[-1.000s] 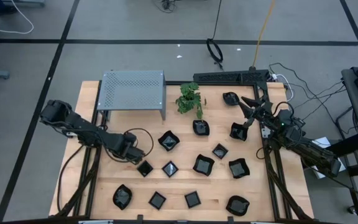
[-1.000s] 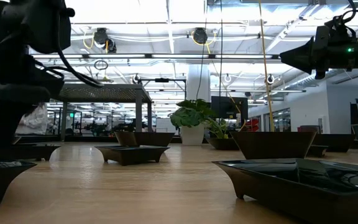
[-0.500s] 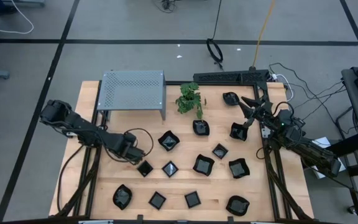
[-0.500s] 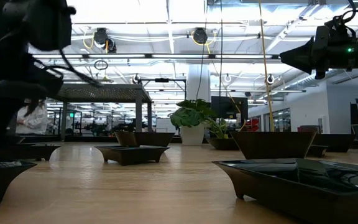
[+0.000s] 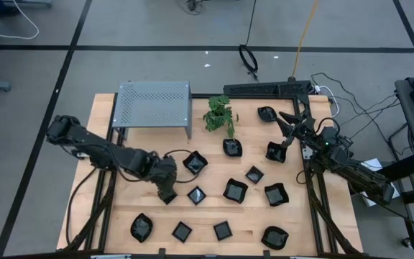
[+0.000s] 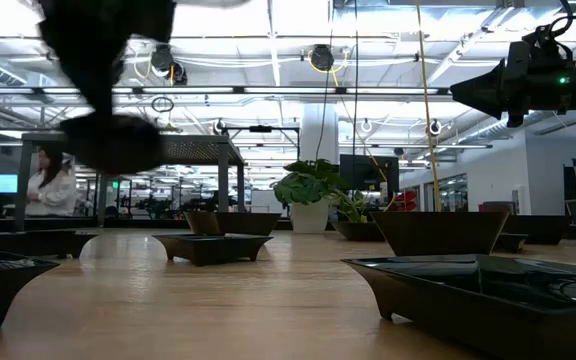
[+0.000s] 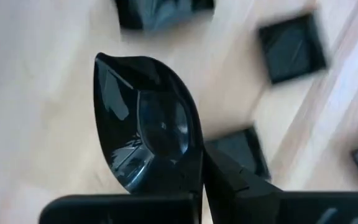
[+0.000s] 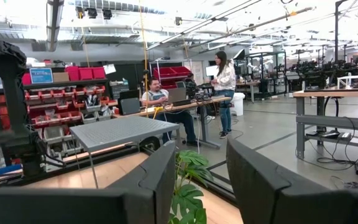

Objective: Pick & Place Mini shaped plates
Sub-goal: Put the black leaf shape plate on the shelf

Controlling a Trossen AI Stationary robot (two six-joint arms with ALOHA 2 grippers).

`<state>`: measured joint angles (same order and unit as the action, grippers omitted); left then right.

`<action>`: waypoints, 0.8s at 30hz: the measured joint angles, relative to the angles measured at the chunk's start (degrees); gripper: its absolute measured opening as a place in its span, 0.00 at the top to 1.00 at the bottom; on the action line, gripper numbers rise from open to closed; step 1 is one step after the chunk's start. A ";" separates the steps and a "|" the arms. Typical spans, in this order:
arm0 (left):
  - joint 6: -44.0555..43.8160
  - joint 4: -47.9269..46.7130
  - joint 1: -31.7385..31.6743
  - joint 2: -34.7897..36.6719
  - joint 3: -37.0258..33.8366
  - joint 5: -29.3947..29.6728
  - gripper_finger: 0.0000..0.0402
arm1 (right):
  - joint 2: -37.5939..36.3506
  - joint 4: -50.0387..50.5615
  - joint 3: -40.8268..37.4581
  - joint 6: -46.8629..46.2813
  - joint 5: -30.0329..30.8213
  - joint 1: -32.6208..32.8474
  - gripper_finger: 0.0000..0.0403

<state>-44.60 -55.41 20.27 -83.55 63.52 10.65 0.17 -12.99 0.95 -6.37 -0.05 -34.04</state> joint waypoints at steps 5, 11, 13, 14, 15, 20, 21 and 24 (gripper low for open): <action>13.15 0.05 -0.77 0.00 5.52 13.87 0.99 | 0.01 0.02 -0.01 0.00 -0.02 0.01 0.68; 23.34 -0.02 -6.10 0.02 7.57 29.15 0.98 | 0.01 0.01 -0.01 0.00 0.00 0.01 0.68; 26.25 -0.12 -9.11 0.00 7.57 31.52 0.99 | 0.00 0.01 -0.01 0.00 -0.01 0.01 0.68; 27.00 -0.11 -10.88 0.00 7.57 31.84 0.99 | 0.00 0.01 -0.01 0.00 0.00 0.00 0.68; 27.45 -0.12 -12.59 0.00 7.57 31.87 0.99 | 0.01 0.01 -0.01 0.00 -0.01 0.01 0.68; 30.83 -2.16 -21.63 0.00 7.57 32.42 0.98 | 0.00 0.02 0.00 0.00 -0.02 0.00 0.68; 31.21 -3.02 -23.48 0.00 7.57 32.42 0.99 | 0.01 0.01 0.00 0.00 0.00 0.00 0.68; 30.51 -7.85 -29.02 0.00 7.57 32.37 0.98 | 0.00 0.00 0.00 0.00 -0.02 0.01 0.68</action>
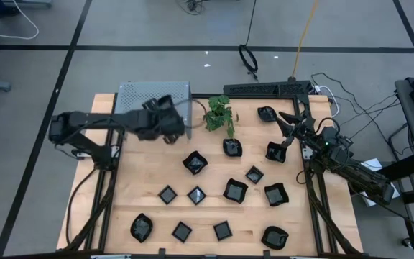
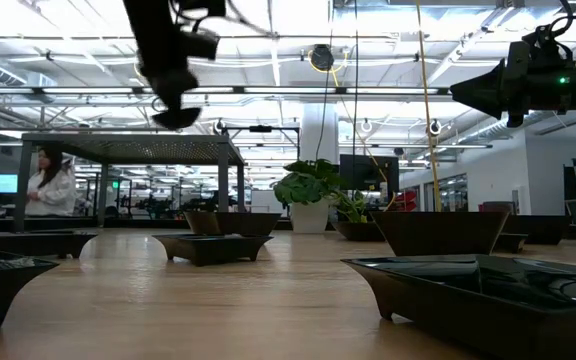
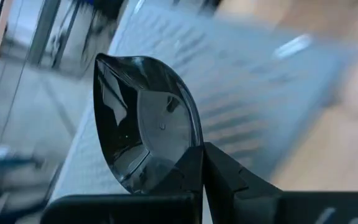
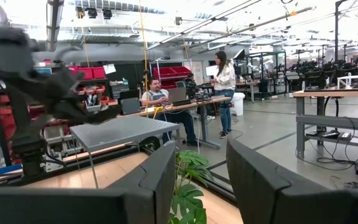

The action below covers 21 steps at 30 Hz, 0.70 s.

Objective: Pick & Place Mini shaped plates
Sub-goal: Put the black leaf shape plate on the shelf

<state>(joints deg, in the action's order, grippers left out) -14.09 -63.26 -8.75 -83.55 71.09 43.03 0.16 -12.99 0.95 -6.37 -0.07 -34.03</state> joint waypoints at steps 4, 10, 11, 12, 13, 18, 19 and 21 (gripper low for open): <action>-3.51 -7.29 -6.38 0.00 0.00 -0.55 0.97 | 0.02 0.02 0.00 0.00 0.00 0.01 0.68; -11.06 -18.69 -14.05 0.00 0.00 -3.02 0.98 | 0.00 0.01 0.00 0.00 0.02 0.00 0.68; -11.57 -19.60 -15.08 0.00 -0.13 -3.71 0.97 | 0.00 0.01 0.00 0.00 0.00 -0.01 0.68; -11.92 -20.22 -15.98 0.00 -0.34 -4.20 0.97 | 0.00 0.01 0.00 0.00 0.01 -0.01 0.68; -11.96 -20.54 -16.84 0.00 -0.53 -4.37 0.97 | 0.00 0.02 0.00 0.00 0.00 0.00 0.68; -10.09 -20.59 -20.89 0.00 -1.14 -4.67 0.99 | 0.00 0.00 -0.01 0.00 0.00 0.01 0.68; -9.79 -20.57 -21.62 0.00 -1.14 -5.27 0.98 | 0.01 0.01 -0.01 0.00 0.01 0.00 0.68; -8.94 -20.51 -22.83 0.00 -1.14 -6.43 0.97 | 0.00 0.01 0.00 0.00 0.00 -0.01 0.68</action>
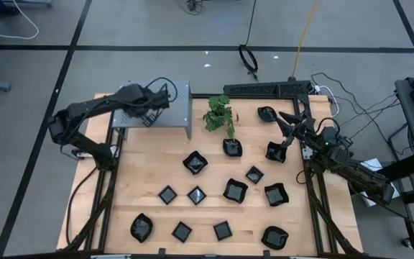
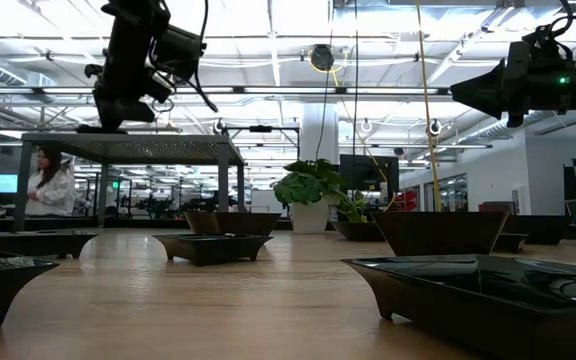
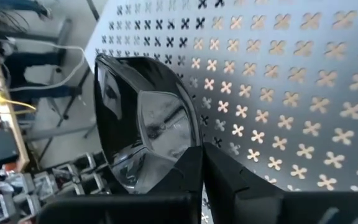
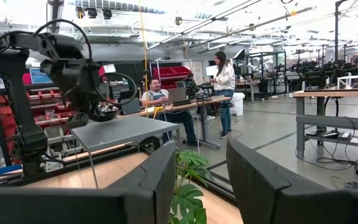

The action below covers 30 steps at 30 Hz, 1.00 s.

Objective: Pick & Place Mini shaped plates
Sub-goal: Put the black leaf shape plate on the shelf, then put the black distorted square plate on the shelf

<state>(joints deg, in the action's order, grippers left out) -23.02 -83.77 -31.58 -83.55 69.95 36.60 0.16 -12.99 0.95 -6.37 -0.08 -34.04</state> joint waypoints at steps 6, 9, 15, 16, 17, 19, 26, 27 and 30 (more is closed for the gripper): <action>0.41 0.05 -1.59 0.00 0.00 -1.13 0.97 | 0.02 -0.01 -0.02 0.00 0.00 0.00 0.68; 0.38 0.05 -1.68 0.00 0.00 -1.13 0.97 | 0.00 0.01 0.00 0.00 0.02 0.02 0.68; 0.06 0.36 -0.71 0.00 0.00 -1.19 0.84 | 0.01 0.00 -0.01 0.00 0.01 0.01 0.68; 0.29 0.45 -0.39 0.00 0.00 -1.39 0.80 | 0.00 0.01 0.00 0.00 0.00 0.02 0.68; 0.45 0.43 -0.08 -0.01 0.19 -1.91 0.77 | 0.02 0.01 -0.02 0.00 0.02 0.02 0.68; 1.01 0.11 0.67 0.05 1.22 -2.84 0.71 | 0.00 0.01 0.00 0.00 0.02 0.00 0.68; 3.42 1.98 5.44 4.30 6.48 -4.82 0.53 | 0.00 -0.01 0.00 0.00 0.02 0.00 0.68; 3.26 3.32 6.53 5.04 6.62 -6.09 0.52 | 0.02 0.01 0.00 0.00 0.00 0.00 0.68; 2.30 8.81 10.45 6.43 5.82 -11.36 0.49 | 0.00 0.01 0.00 0.00 0.02 0.02 0.68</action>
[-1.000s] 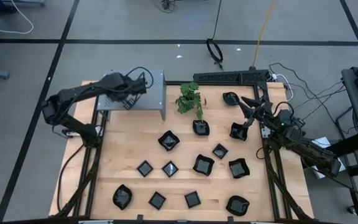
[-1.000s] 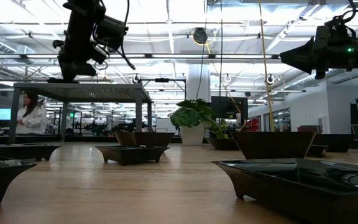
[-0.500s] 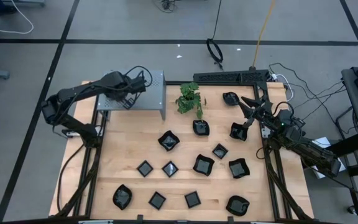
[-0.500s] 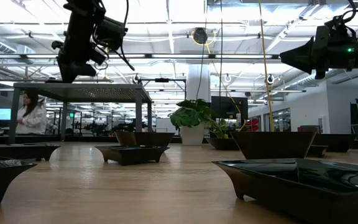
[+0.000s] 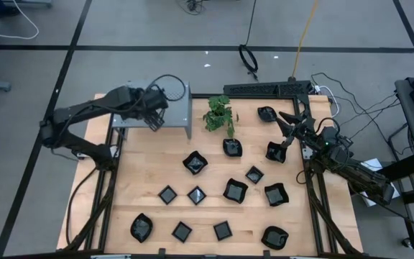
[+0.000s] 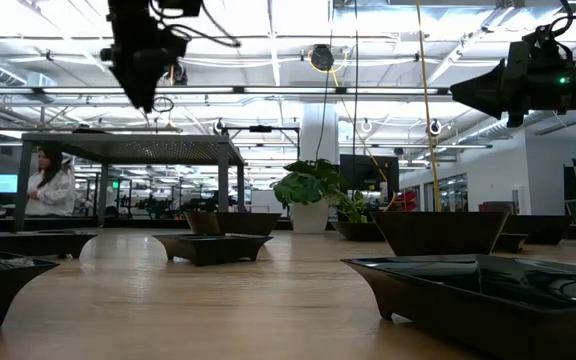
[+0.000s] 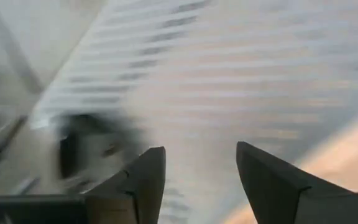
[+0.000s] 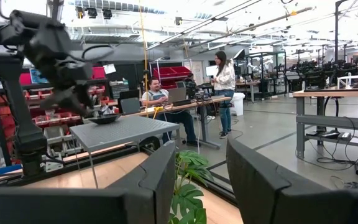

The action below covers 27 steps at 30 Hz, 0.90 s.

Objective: Pick & Place Mini shaped plates
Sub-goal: Put the black distorted square plate on the shelf

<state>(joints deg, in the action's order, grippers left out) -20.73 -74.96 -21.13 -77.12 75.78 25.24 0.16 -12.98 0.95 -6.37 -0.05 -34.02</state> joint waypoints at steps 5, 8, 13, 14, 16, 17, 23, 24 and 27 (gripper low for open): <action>-0.22 8.68 9.29 -0.78 -2.44 -5.44 0.49 | 0.02 -0.02 0.00 0.00 -0.02 -0.01 0.68; 1.62 14.24 15.41 -2.16 -4.70 -5.80 0.50 | 0.02 -0.02 0.00 0.00 -0.01 0.00 0.68; 6.84 21.71 24.92 -4.77 -7.84 -8.33 0.49 | 0.02 0.00 0.00 0.00 0.00 0.00 0.68; 8.55 23.88 26.58 -5.37 -8.62 -9.96 0.49 | 0.02 0.00 0.00 0.00 -0.01 -0.01 0.68; 12.70 28.18 29.89 -6.64 -10.17 -13.06 0.50 | 0.02 -0.02 -0.01 0.00 0.00 -0.02 0.68; 15.05 30.46 31.44 -7.37 -10.90 -13.37 0.50 | 0.02 0.00 -0.01 0.00 -0.01 0.00 0.68; 31.45 39.32 37.44 -13.44 -14.64 -6.52 0.54 | 0.02 -0.02 -0.02 0.00 0.00 0.00 0.68; 33.46 40.23 37.91 -14.78 -14.98 -5.65 0.55 | 0.02 0.00 0.00 0.00 -0.02 0.00 0.68; 36.92 41.93 38.36 -18.99 -15.24 -4.55 0.56 | 0.02 -0.01 -0.01 0.00 -0.02 0.00 0.68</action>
<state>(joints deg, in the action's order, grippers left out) 16.19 -33.03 17.23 -96.11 60.53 20.69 0.19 -12.98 0.94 -6.37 -0.07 -34.03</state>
